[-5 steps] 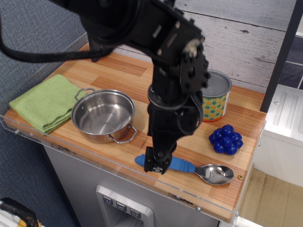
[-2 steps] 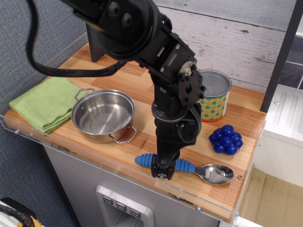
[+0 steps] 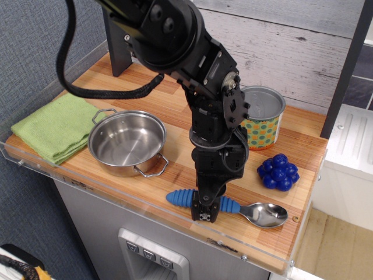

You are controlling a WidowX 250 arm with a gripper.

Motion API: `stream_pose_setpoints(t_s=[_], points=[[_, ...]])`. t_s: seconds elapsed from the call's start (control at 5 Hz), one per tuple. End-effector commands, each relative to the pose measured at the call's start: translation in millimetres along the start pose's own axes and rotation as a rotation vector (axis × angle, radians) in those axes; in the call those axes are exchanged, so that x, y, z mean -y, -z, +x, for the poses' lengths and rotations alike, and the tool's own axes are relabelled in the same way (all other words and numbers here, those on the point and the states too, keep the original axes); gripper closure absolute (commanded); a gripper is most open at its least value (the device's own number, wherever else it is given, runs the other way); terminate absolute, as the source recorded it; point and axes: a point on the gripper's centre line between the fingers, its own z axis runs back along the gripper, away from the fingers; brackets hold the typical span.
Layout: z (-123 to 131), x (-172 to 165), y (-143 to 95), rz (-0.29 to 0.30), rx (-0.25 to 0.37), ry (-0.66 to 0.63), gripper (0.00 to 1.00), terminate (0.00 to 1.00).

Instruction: PICK UP THE SPOON AND PUT NEAR THE VESSEL

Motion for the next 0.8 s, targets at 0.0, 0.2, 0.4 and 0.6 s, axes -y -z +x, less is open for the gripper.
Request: stream_pose_setpoints(t_s=[0.0,0.2,0.4,0.6], points=[[-6,8,-11,0.007,0.018,0.027,1.0,0.0],[-5,12,-18,0.01,0.002,0.066,1.0,0.0],[-6,17,-32,0.017,-0.024,0.135,1.0,0.0],[-14,17,-51,0.071,-0.08,0.203,1.0,0.0]])
